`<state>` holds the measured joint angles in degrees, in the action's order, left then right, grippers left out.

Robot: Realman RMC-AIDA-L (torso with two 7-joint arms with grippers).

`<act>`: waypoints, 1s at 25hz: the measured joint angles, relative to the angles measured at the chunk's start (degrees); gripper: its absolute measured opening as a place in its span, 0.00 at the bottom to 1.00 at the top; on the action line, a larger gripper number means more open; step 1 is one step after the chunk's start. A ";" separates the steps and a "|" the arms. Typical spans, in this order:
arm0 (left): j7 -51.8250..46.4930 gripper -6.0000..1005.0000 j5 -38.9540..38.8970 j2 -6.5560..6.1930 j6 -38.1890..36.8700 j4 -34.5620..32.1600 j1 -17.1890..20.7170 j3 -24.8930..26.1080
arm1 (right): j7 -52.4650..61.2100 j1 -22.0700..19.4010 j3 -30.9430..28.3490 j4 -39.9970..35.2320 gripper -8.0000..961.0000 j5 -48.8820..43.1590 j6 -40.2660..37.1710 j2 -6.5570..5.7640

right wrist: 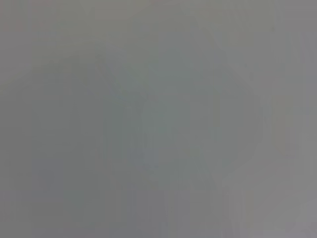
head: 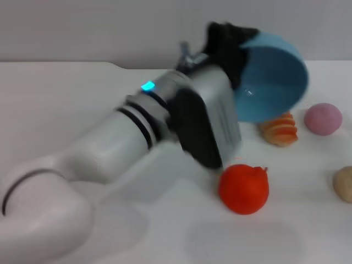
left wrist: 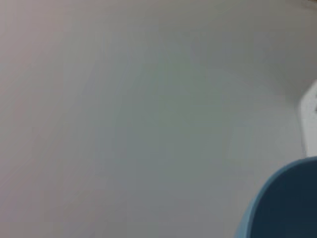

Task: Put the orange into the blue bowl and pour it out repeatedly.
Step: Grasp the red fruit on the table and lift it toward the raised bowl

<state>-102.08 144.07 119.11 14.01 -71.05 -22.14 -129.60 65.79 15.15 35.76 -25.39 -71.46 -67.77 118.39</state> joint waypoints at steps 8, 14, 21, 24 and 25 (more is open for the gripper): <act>-4.71 0.00 -26.99 -0.58 -23.65 0.12 -3.53 18.70 | 23.21 0.16 0.63 -14.93 0.77 -13.76 -0.11 -0.36; -21.50 0.00 -23.46 -0.96 -43.98 8.68 -11.47 32.66 | 43.10 4.18 0.63 -27.83 0.77 -36.92 -3.94 -1.06; -37.57 0.00 -10.21 -0.84 -54.63 19.76 -21.43 39.94 | 53.89 13.04 1.19 -31.67 0.77 -56.58 -17.24 -2.42; -39.42 0.00 -9.88 -0.73 -53.40 19.89 -21.75 41.00 | 55.53 15.58 3.96 -32.06 0.77 -62.52 -19.41 -0.97; -40.02 0.00 -9.95 -0.75 -53.02 19.87 -21.83 41.59 | 56.24 16.39 6.09 -31.77 0.77 -64.52 -19.57 -0.50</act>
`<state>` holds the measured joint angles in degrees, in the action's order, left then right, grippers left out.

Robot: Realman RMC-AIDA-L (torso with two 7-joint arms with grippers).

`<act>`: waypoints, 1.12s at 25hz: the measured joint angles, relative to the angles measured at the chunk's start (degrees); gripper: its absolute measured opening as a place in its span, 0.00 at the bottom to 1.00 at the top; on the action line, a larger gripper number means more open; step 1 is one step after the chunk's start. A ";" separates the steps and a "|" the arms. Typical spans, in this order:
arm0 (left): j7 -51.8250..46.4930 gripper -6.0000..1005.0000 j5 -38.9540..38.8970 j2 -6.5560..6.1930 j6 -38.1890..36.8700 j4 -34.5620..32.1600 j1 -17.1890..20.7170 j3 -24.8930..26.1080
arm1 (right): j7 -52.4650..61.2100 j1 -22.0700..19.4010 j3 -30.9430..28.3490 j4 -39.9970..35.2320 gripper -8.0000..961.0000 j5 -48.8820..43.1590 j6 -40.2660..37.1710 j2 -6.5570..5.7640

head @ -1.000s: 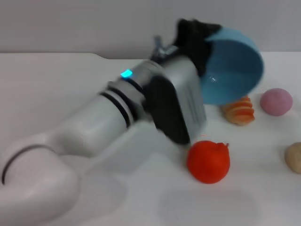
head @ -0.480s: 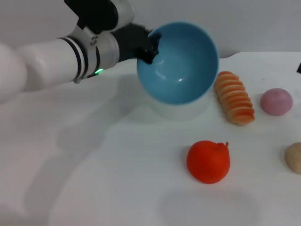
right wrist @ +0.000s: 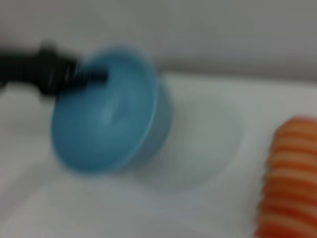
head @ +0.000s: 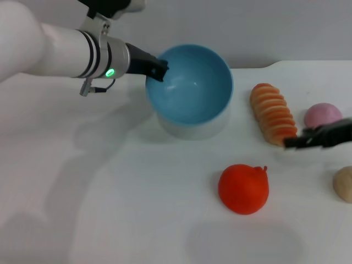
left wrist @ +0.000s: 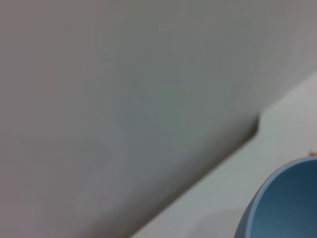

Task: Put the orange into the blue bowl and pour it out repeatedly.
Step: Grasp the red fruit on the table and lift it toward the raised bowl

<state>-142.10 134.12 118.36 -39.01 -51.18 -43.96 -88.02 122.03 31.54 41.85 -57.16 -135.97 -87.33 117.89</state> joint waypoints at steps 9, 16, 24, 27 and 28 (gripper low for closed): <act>-0.41 0.00 0.39 -0.03 1.35 0.22 -0.03 0.52 | -1.44 4.39 12.14 12.00 0.75 3.50 4.23 0.88; -0.36 0.00 0.39 0.04 2.16 0.35 0.35 0.39 | -1.78 6.52 17.20 18.39 0.72 5.34 10.22 0.92; -0.28 0.00 0.38 0.02 3.06 0.55 0.68 0.14 | -3.13 6.27 19.20 16.74 0.69 7.61 9.46 0.86; -0.28 0.00 0.37 0.02 3.12 0.80 0.76 0.14 | -3.34 6.24 19.23 16.69 0.51 7.75 9.40 0.86; -0.28 0.00 0.37 0.02 3.12 0.94 0.78 0.14 | -3.37 6.24 19.23 16.68 0.42 7.75 9.39 0.86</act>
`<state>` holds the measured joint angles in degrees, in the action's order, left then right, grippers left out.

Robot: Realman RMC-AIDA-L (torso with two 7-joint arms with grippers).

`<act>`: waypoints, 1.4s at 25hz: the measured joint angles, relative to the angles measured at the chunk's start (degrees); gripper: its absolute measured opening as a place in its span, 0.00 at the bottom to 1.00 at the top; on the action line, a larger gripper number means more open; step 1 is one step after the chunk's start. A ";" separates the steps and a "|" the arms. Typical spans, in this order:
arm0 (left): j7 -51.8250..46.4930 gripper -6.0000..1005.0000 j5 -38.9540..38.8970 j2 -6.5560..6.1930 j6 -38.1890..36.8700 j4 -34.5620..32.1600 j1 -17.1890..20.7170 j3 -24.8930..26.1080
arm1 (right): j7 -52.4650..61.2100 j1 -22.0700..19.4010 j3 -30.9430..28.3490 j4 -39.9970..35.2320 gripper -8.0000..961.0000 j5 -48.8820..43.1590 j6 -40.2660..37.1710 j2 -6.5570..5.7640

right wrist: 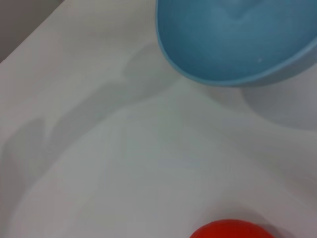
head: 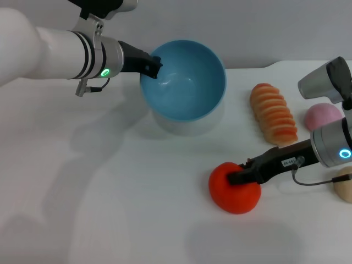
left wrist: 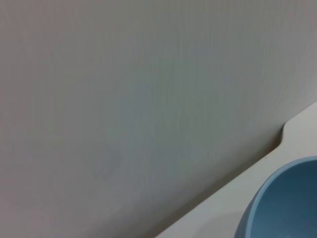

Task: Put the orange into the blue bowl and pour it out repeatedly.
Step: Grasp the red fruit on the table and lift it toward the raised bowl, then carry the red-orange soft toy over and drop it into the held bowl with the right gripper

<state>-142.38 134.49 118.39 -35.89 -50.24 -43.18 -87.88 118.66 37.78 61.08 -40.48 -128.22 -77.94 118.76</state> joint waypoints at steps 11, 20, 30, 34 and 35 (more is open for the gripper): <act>-0.01 0.00 0.07 -0.16 -0.74 0.22 0.32 0.05 | -8.18 -2.74 -0.67 -1.17 0.10 8.52 -3.15 -0.27; 0.00 0.00 0.41 -0.34 -11.42 -0.88 -2.62 0.81 | -5.47 -8.14 -5.20 -25.30 0.06 18.84 -19.16 -0.76; -0.50 0.00 -0.39 0.18 -22.77 -3.39 -5.44 -0.89 | -2.76 -5.45 -7.85 -24.84 0.03 17.00 -18.42 -1.12; -1.45 0.00 -0.94 0.17 -22.50 -4.21 -5.07 -2.68 | -3.00 -4.93 -7.89 -21.82 0.04 14.28 -16.52 -1.16; -1.58 0.00 -1.46 0.17 -22.70 -4.22 -4.97 -2.76 | -3.02 -4.93 -7.89 -21.27 0.04 13.78 -15.87 -1.14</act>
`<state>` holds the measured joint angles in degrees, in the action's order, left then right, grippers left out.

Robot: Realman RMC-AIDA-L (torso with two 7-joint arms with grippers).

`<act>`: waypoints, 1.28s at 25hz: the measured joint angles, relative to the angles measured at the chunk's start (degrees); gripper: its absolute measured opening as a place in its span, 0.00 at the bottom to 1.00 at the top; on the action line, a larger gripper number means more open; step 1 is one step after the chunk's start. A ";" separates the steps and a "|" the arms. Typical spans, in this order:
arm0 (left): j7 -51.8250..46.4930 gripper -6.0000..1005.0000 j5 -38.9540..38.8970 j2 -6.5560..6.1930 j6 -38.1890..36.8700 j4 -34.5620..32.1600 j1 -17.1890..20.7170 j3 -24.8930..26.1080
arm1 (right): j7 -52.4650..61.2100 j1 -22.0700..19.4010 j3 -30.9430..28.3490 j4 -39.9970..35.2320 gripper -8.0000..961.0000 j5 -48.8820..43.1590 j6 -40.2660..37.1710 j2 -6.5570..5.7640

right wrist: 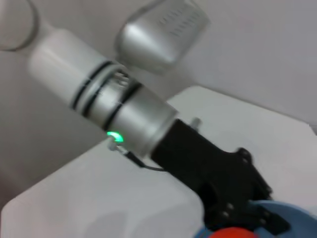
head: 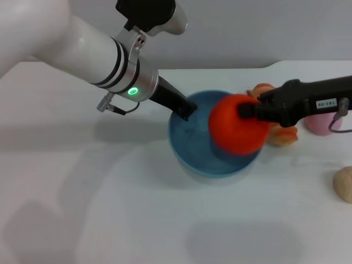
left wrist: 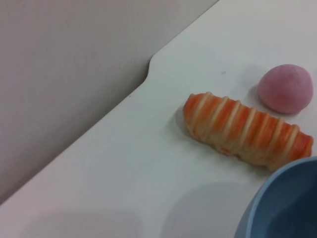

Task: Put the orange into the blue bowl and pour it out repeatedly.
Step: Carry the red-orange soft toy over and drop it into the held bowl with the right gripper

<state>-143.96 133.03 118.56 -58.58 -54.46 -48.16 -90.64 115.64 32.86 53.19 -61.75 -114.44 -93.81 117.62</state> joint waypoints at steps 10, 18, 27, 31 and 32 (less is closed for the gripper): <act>0.49 0.00 -3.80 -0.08 -0.25 0.07 1.46 -2.86 | 0.73 3.02 0.82 9.08 0.06 -2.47 3.12 -0.06; 0.54 0.00 -3.57 -0.04 0.81 0.33 1.75 -3.30 | 0.73 3.30 0.58 8.90 0.13 -3.77 3.62 0.30; -0.06 0.01 -6.25 0.27 4.70 1.06 2.00 -9.85 | 3.12 -2.31 -5.92 -0.86 0.50 2.76 2.06 0.54; -0.19 0.01 -7.93 0.42 5.85 1.66 1.68 -12.65 | 4.96 -5.30 -6.90 -6.75 0.54 3.44 2.07 1.14; -0.22 0.01 -8.39 0.43 6.05 1.65 1.77 -13.23 | 5.10 -5.54 -7.55 -6.83 0.54 3.45 2.17 1.14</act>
<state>-144.18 124.64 118.99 -52.53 -52.81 -46.38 -103.87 120.74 27.32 45.64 -68.58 -110.99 -91.65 118.77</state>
